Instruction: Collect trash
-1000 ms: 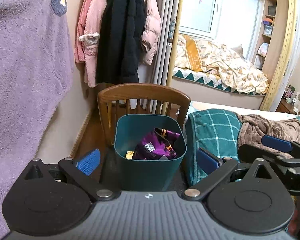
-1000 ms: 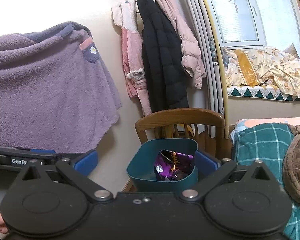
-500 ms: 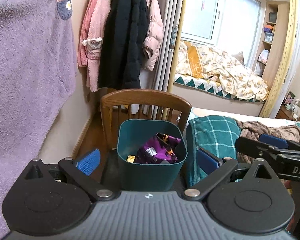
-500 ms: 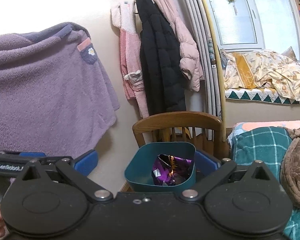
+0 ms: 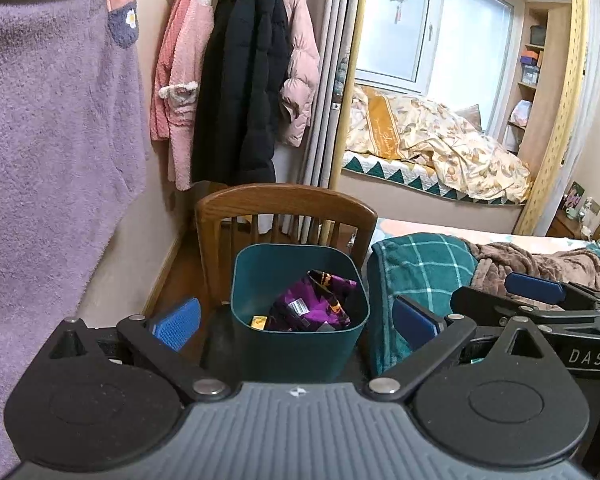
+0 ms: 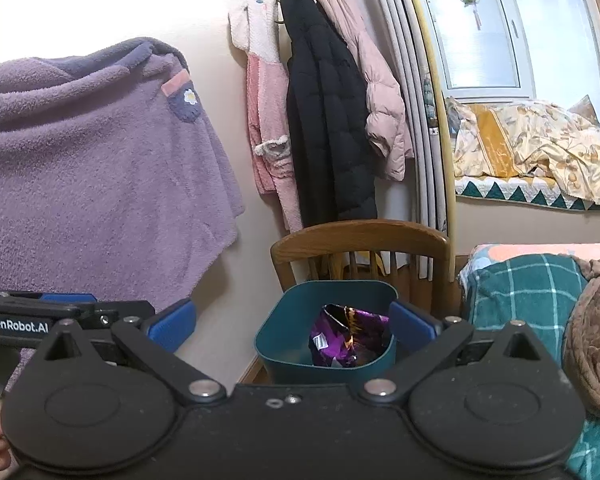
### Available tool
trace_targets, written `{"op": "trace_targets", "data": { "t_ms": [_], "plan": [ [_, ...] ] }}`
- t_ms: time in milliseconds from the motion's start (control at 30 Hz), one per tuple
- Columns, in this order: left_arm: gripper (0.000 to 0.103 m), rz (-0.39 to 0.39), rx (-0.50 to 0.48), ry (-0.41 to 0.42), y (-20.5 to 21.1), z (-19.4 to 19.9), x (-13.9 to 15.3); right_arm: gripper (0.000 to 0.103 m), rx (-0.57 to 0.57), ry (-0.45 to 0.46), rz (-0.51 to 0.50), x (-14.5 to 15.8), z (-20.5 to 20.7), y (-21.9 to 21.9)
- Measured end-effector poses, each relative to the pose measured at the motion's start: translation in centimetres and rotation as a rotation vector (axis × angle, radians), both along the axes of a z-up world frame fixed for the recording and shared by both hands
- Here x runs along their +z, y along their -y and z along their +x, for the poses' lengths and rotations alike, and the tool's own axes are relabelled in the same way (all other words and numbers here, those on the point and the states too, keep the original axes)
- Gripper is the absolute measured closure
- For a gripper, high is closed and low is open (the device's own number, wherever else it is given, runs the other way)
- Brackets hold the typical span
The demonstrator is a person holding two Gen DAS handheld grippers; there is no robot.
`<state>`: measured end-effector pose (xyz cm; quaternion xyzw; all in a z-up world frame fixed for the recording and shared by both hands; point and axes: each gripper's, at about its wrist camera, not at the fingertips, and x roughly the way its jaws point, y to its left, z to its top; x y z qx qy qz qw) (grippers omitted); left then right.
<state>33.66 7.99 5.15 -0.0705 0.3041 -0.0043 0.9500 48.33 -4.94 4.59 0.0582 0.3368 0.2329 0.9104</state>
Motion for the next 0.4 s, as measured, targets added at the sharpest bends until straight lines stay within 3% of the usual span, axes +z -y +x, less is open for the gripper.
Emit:
{"op": "trace_targets", "data": {
  "t_ms": [400],
  "plan": [
    [0.0, -0.006, -0.013, -0.007, -0.16, 0.06, -0.19, 0.0, -0.006, -0.007, 0.008, 0.0, 0.3, 0.14]
  ]
}}
